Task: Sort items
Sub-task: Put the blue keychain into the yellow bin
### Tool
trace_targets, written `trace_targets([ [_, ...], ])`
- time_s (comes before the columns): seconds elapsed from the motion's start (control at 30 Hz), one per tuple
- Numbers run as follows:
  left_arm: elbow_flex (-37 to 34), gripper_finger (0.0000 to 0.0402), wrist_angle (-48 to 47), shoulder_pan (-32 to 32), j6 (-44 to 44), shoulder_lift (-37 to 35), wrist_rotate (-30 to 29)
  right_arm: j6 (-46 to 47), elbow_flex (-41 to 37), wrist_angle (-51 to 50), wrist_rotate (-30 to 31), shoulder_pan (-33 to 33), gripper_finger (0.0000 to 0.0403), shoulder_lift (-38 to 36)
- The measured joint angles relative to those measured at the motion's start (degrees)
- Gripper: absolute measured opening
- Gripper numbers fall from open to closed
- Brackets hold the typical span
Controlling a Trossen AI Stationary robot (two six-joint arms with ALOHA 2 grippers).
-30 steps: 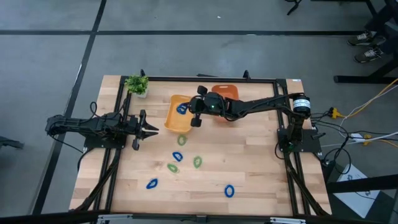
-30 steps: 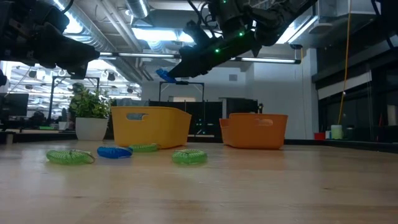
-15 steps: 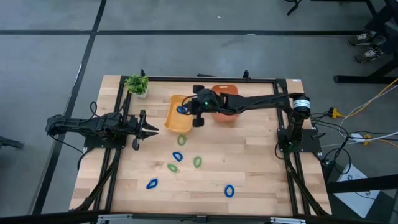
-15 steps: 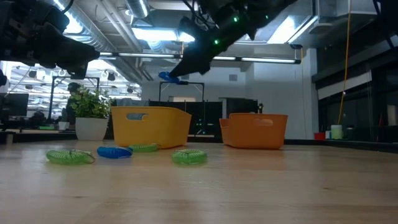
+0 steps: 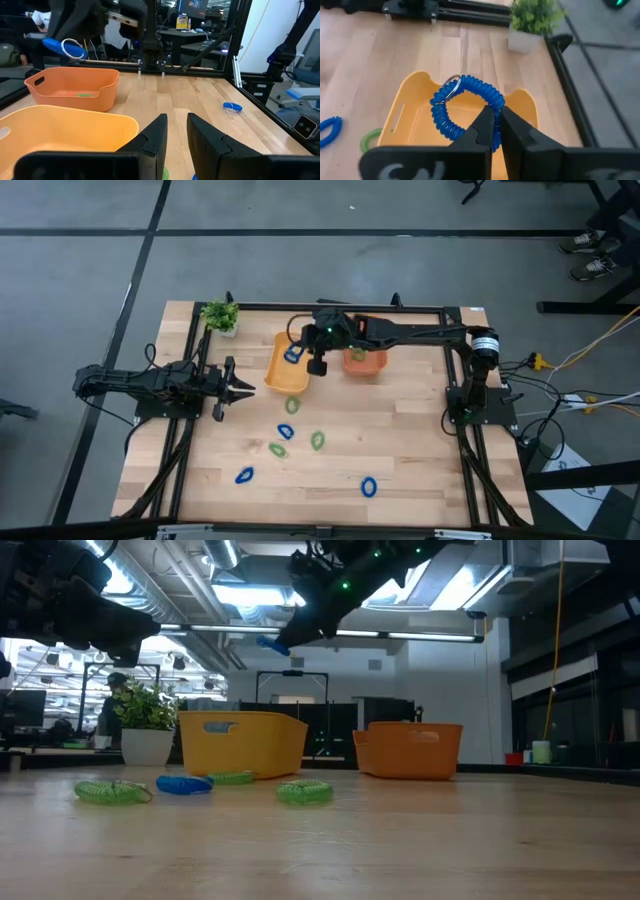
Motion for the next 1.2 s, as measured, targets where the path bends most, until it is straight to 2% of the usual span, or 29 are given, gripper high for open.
trace_targets([
  [0.23, 0.0, 0.007, 0.0, 0.0, 0.0, 0.0, 0.0, 8.0, 0.1, 1.1, -6.9, -3.5, 0.0021, 1.9],
  [0.37, 0.0, 0.007, 0.0, 0.0, 0.0, 0.0, 0.0, 10.3, 1.0, -0.3, -7.4, -4.1, 0.0021, 4.6],
  [0.57, 0.0, 0.007, 0.0, 0.0, 0.0, 0.0, 0.0, 11.3, 10.1, -9.7, -9.9, -4.1, 0.0021, 11.4],
  [0.87, 0.0, 0.007, 0.0, 0.0, 0.0, 0.0, 0.0, 12.8, 25.5, -23.1, -9.8, -4.1, 0.0021, 21.9],
  [1.2, 0.0, 0.007, 0.0, 0.0, 0.0, 0.0, 0.0, 12.6, 27.7, -25.4, -9.8, -4.1, 0.0042, 22.4],
])
